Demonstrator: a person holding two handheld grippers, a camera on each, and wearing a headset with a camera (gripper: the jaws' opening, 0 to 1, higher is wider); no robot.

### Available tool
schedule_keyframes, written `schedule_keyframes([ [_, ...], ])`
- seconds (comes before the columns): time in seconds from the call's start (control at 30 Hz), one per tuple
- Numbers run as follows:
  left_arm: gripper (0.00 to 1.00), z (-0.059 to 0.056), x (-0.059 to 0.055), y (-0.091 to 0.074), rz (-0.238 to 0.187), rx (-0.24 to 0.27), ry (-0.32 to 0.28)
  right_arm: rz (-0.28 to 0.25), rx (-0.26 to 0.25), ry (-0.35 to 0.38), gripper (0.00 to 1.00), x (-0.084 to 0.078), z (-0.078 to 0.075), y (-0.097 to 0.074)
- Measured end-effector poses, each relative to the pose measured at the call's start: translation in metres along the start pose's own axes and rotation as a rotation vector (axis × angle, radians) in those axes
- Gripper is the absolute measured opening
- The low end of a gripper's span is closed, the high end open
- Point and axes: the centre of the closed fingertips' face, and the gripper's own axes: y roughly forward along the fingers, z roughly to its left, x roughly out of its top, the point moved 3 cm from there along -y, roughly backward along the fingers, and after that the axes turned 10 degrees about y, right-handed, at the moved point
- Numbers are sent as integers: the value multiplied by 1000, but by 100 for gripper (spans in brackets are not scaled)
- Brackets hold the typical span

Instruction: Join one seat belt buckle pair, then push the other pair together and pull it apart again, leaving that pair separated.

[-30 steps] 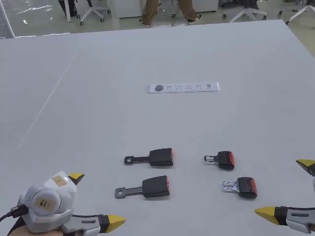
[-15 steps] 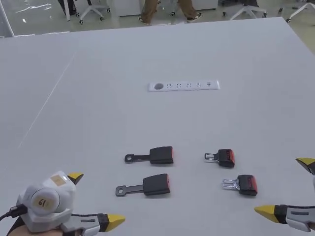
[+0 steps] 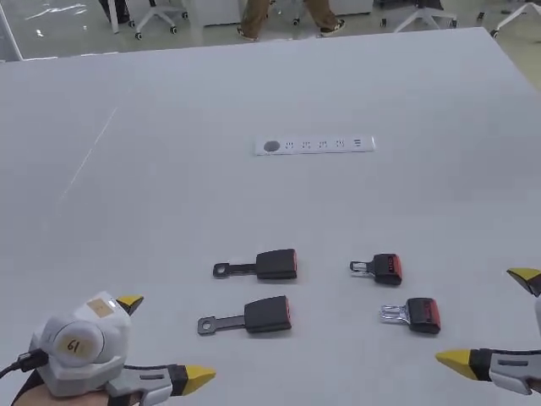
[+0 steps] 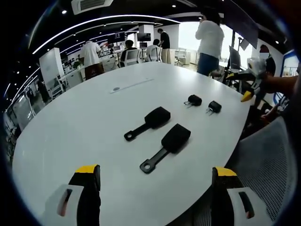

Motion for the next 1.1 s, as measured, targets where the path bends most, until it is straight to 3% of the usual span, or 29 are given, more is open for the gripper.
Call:
schedule_keyframes([
  [0.83, 96, 1, -2, -2, 17, 5, -12, 0, 11, -2, 98, 0, 0, 1],
  [1.1, 97, 3, -4, -1, 25, 20, 30, 12, 13, -36, 96, 0, 1, 0],
])
